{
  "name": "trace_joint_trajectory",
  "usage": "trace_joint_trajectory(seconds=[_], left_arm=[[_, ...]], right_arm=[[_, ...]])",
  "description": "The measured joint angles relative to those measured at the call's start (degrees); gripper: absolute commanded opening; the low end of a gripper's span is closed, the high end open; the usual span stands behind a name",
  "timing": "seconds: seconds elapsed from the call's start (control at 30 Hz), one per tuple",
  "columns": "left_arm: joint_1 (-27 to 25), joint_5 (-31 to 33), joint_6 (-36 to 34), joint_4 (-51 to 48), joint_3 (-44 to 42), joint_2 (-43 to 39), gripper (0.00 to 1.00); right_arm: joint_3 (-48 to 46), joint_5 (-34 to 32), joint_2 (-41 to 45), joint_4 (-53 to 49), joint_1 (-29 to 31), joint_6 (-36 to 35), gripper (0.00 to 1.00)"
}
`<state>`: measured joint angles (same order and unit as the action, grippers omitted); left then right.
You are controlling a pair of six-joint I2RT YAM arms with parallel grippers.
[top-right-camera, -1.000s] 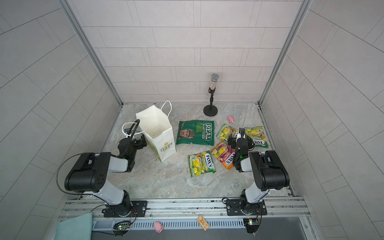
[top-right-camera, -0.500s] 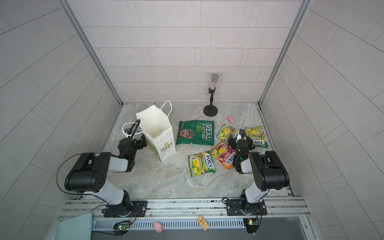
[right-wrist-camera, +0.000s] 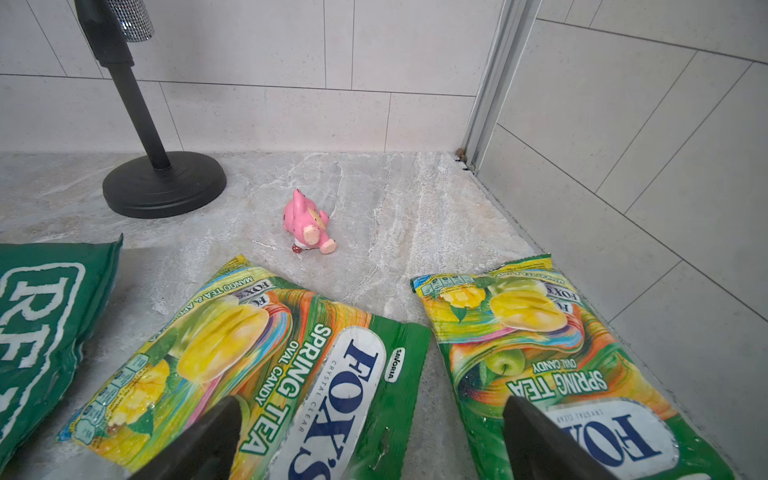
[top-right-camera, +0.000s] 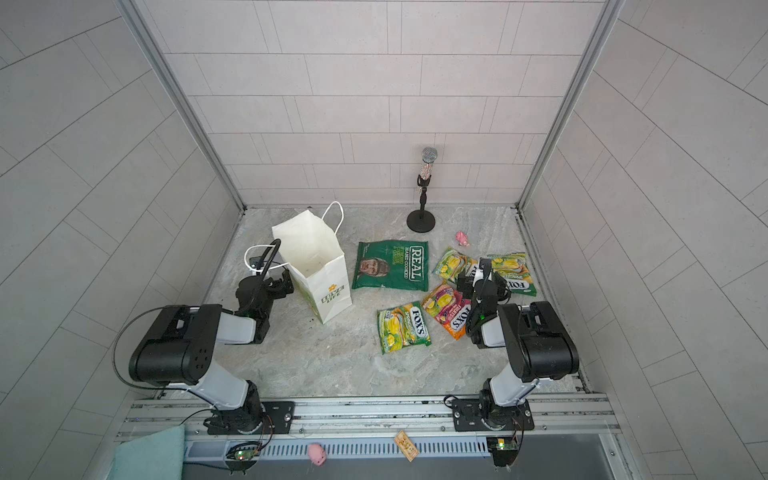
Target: Take the snacks out of the paper bag
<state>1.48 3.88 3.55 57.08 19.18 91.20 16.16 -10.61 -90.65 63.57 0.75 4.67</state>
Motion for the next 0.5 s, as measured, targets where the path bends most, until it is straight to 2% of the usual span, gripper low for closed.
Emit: trace_joint_trajectory(seconds=[0.5], left_arm=[[0.0,1.95,0.48,0.17,-0.02,0.0,1.0]], right_arm=[[-0.61,0.07,0.0,1.6,0.0,0.0,0.99]])
